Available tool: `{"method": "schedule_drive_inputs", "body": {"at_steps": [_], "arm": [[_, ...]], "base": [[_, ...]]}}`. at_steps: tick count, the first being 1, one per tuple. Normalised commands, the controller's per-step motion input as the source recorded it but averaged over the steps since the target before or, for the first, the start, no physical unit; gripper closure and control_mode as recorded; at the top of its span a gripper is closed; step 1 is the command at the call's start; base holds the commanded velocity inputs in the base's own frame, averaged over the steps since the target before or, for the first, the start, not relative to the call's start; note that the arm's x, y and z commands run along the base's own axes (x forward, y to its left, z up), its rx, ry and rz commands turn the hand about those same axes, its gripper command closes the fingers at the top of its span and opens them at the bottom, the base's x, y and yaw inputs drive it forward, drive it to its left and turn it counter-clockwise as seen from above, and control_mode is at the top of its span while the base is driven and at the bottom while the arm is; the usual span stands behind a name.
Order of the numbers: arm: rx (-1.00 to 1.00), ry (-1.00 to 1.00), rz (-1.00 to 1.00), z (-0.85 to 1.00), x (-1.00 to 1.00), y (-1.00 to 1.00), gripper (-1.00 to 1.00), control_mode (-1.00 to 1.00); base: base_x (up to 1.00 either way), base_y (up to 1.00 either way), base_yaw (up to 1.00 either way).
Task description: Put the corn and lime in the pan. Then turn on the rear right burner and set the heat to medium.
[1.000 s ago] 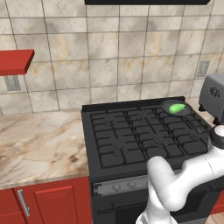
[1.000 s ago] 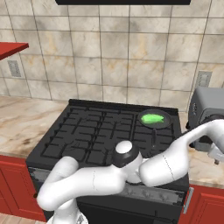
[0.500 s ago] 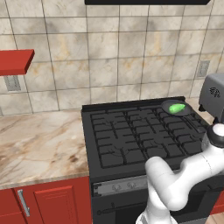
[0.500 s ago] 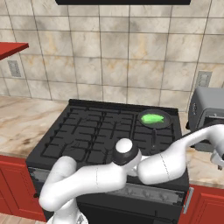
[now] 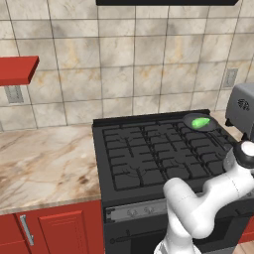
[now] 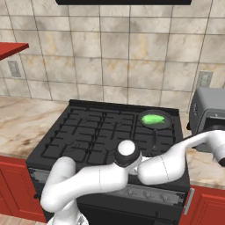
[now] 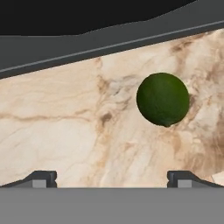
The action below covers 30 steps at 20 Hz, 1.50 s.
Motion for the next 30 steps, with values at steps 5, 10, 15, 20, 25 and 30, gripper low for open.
{"method": "schedule_drive_inputs", "body": {"at_steps": [5,10,15,20,25,30], "arm": [[0.00,-0.05,0.00,0.00,0.08,-0.56,-1.00,-1.00],[0.00,0.00,0.00,0.00,0.13,-0.45,-1.00,-1.00],[0.00,-0.03,0.00,0.00,0.21,-0.29,-1.00,-1.00],[0.00,-0.06,0.00,0.04,0.24,-0.25,-1.00,-1.00],[0.00,-0.08,0.00,0.15,0.15,-0.18,-1.00,-1.00],[0.00,-0.04,0.00,0.06,0.03,-0.15,-1.00,-1.00]], "base": [[0.00,0.00,0.00],[0.00,0.00,0.00],[0.00,0.00,0.00],[0.00,0.00,0.00],[0.00,0.00,0.00],[0.00,0.00,0.00]]}}
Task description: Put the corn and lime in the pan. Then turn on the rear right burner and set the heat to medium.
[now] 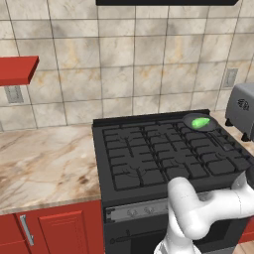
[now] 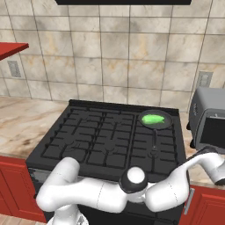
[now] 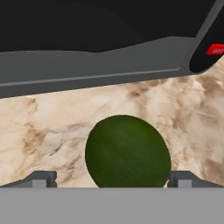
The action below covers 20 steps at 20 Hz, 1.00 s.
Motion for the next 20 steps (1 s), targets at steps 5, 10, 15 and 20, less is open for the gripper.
{"method": "schedule_drive_inputs", "body": {"at_steps": [5,10,15,20], "arm": [[0.00,-0.02,0.00,0.01,0.05,-0.11,-1.00,-1.00],[0.00,0.01,0.00,0.00,0.04,-0.04,1.00,-1.00],[0.00,0.00,0.00,0.00,0.00,0.00,1.00,-1.00],[0.00,0.00,0.00,0.00,0.00,0.00,1.00,-1.00]], "base": [[0.00,0.00,0.00],[0.00,0.00,0.00],[0.00,0.00,0.00],[0.00,0.00,0.00]]}}
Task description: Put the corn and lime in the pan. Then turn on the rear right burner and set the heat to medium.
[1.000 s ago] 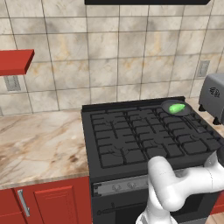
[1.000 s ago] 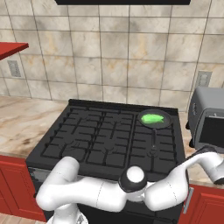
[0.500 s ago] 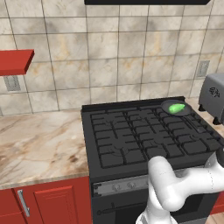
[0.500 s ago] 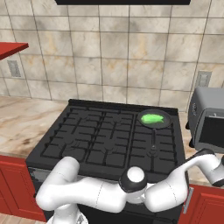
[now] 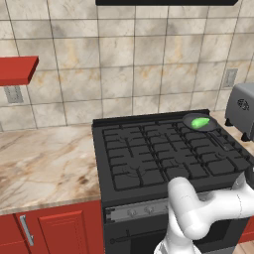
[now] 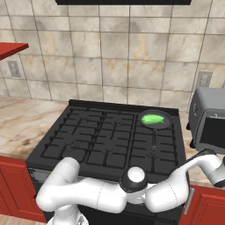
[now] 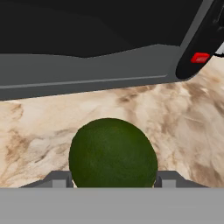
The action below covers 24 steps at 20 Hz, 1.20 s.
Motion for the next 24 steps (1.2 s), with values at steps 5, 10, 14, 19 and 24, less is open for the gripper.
{"method": "schedule_drive_inputs", "body": {"at_steps": [5,10,14,19,24], "arm": [[0.00,-0.05,0.00,0.23,-0.42,0.00,1.00,-1.00],[0.00,-0.05,0.00,0.65,-0.82,0.02,1.00,-1.00],[0.00,0.00,0.01,0.50,-0.79,0.19,1.00,-1.00],[0.00,0.00,0.13,0.29,-0.88,0.52,1.00,-1.00],[0.00,0.00,0.26,0.24,-0.70,0.88,1.00,-1.00]], "base": [[0.00,0.00,0.00],[0.00,0.00,0.00],[0.00,0.00,0.00],[0.00,0.00,0.00],[0.00,0.00,0.00]]}}
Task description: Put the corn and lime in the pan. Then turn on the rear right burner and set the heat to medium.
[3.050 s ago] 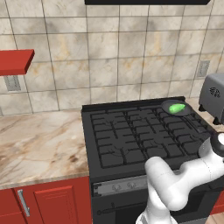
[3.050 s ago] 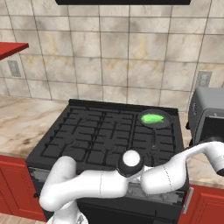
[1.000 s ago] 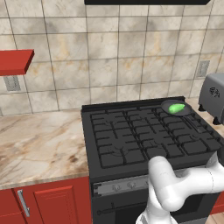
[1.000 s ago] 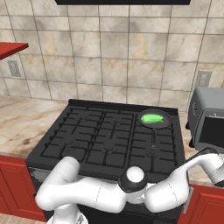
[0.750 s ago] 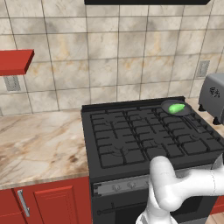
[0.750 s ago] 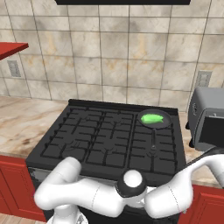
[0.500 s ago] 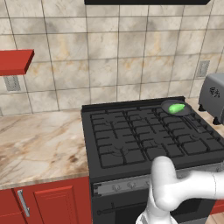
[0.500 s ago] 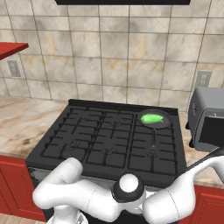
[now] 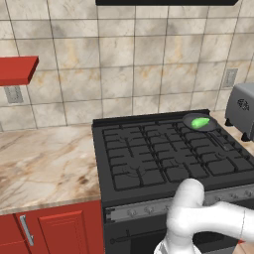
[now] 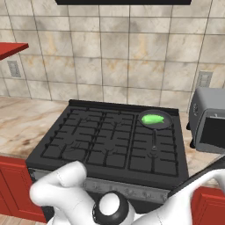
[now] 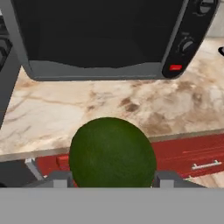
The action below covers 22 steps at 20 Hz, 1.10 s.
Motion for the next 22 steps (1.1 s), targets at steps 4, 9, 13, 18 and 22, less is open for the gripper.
{"method": "schedule_drive_inputs", "body": {"at_steps": [4,9,13,18,22], "arm": [[0.00,0.00,0.32,0.30,-0.20,1.00,1.00,-1.00],[0.00,0.02,0.30,0.32,0.00,1.00,1.00,-1.00],[0.00,0.08,0.25,0.44,0.00,1.00,1.00,-1.00],[0.00,0.14,0.13,0.42,0.00,0.86,1.00,-1.00],[0.00,0.22,0.01,0.30,0.00,0.65,1.00,-1.00]], "base": [[0.00,0.00,0.00],[0.00,0.00,0.00],[0.00,0.00,0.00],[0.00,0.00,0.00],[0.00,0.00,0.00]]}}
